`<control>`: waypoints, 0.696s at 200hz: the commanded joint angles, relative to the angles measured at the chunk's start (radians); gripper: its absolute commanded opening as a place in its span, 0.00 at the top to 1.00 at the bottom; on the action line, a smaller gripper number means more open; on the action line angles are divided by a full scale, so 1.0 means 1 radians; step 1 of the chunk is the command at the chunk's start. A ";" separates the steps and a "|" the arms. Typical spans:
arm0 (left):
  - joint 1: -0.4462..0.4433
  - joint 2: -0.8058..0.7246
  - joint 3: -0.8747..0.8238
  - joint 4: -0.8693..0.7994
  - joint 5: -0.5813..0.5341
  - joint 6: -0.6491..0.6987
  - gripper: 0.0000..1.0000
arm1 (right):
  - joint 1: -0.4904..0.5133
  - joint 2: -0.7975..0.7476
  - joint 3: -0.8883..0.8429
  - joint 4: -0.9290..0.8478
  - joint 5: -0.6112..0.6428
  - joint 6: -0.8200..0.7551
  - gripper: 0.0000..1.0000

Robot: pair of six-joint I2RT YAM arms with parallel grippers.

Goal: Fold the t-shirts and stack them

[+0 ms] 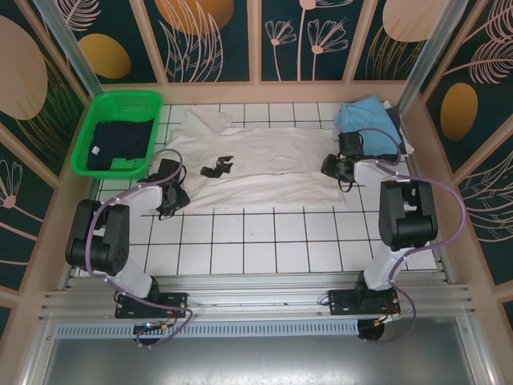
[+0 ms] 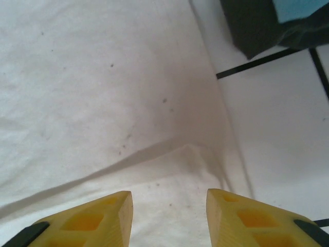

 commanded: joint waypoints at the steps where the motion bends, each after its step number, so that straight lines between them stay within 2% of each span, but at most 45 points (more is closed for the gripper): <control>1: 0.007 0.012 0.091 -0.085 0.001 0.015 0.53 | -0.008 0.024 0.044 -0.031 0.032 -0.037 0.59; 52: 0.008 0.083 0.270 -0.143 -0.075 0.060 0.51 | -0.008 0.132 0.131 -0.054 0.054 -0.067 0.62; 108: 0.015 0.219 0.326 -0.146 -0.084 0.072 0.52 | -0.006 0.181 0.135 -0.071 0.098 -0.075 0.62; 139: 0.019 0.245 0.350 -0.139 -0.097 0.072 0.55 | -0.008 0.188 0.136 -0.068 0.106 -0.074 0.67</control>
